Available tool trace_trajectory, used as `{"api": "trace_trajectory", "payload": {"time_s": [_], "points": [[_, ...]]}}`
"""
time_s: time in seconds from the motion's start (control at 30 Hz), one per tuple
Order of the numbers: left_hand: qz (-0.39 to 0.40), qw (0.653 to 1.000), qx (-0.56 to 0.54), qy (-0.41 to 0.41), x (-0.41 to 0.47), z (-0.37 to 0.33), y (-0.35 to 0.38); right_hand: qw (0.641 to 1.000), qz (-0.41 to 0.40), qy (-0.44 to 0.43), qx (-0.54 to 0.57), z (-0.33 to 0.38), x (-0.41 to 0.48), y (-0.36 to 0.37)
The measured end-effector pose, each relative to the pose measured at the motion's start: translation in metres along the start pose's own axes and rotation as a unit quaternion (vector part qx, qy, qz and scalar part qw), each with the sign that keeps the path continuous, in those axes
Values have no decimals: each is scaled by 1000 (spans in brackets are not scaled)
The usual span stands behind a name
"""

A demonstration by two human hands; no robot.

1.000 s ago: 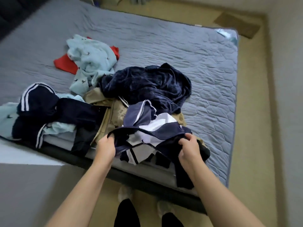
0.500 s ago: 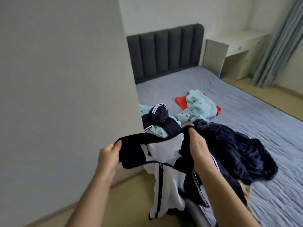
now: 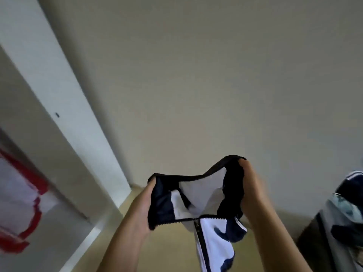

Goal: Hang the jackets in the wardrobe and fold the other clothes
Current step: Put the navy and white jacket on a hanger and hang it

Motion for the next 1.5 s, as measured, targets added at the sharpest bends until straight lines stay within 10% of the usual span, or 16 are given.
{"api": "trace_trajectory", "payload": {"time_s": [0.27, 0.5, 0.93, 1.27, 1.5], "points": [[-100, 972, -174, 118, -50, -57, -211, 976, 200, 63, -57, -100, -33, 217], [-326, 888, -233, 225, -63, -81, -347, 907, 371, 151, -127, -197, -55, 391], [-508, 724, -360, 298, -126, -122, -521, 756, 546, 270, -242, -350, -151, 637], [-451, 710, -417, 345, -165, -159, -690, 473, 768, 14, -432, -460, -263, 795], [-427, 731, -426, 320, -190, -179, -781, 487, 767, -37, -416, -541, -384, 901]]}}
Point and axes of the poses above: each hand's wrist, its own x-axis towards the middle knuckle, its own y-axis out of the palm, z = x × y, the point moved 4 cm from there along x, towards the middle knuckle, and after that the axes turned 4 degrees about x, right-handed, at the moved point
